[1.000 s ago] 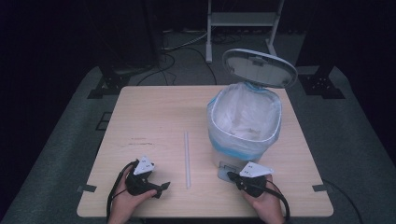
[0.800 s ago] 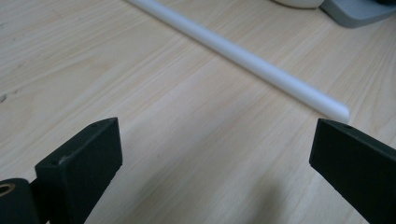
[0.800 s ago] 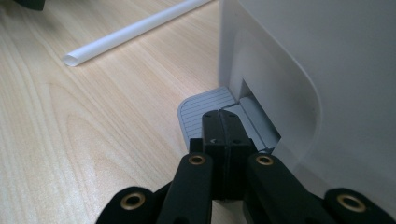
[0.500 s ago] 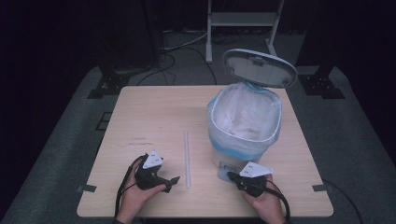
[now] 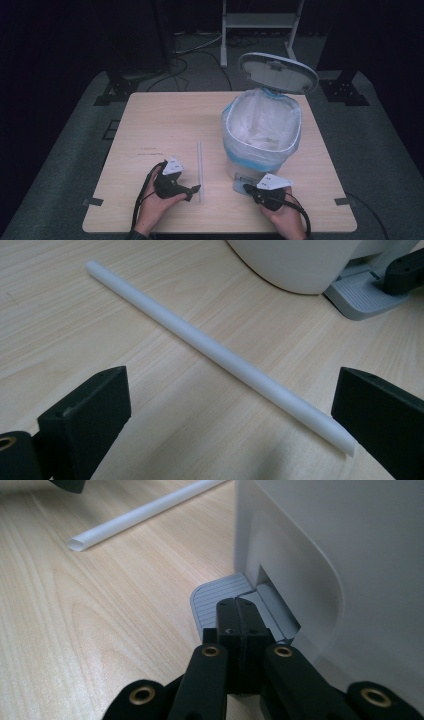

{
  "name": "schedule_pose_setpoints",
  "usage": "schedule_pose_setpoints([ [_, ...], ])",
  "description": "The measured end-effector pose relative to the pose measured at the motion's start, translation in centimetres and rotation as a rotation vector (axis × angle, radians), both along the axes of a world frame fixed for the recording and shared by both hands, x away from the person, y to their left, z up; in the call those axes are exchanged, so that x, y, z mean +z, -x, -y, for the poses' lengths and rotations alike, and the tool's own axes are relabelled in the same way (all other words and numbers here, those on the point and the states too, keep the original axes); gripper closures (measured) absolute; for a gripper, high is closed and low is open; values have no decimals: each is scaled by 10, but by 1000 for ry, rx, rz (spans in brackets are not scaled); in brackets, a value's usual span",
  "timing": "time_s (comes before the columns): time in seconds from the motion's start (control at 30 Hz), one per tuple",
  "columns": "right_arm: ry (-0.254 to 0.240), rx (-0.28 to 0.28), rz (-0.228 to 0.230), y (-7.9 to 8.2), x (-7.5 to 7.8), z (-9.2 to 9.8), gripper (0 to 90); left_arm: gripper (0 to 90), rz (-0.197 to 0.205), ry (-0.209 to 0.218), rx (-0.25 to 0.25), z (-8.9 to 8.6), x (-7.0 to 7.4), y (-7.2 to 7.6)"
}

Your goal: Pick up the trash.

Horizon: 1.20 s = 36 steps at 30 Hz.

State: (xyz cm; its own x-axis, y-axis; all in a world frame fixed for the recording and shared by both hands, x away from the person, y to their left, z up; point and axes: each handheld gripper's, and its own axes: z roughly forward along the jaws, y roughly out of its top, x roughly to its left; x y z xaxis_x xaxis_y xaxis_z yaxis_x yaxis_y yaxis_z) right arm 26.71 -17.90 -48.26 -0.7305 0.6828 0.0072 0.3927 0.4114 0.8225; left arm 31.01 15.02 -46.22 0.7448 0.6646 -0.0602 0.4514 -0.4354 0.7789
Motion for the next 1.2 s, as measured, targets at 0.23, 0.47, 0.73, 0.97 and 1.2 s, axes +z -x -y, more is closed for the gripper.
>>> schedule_pose_setpoints([
  [0.23,0,-1,1,0,0,0,897,17,-10,-16,1,14,-6,-8],
  [0.47,-3,-2,-2,0,0,0,896,17,-20,-56,25,22,-13,-14],
  [0.73,-3,0,-1,0,0,0,896,17,-30,-124,46,26,-20,-16],
  [0.97,-6,0,-4,0,0,0,896,17,-23,-129,46,24,-21,-16],
  [1.2,-6,1,-3,0,0,1,896,17,-14,-116,60,18,-22,-15],
])
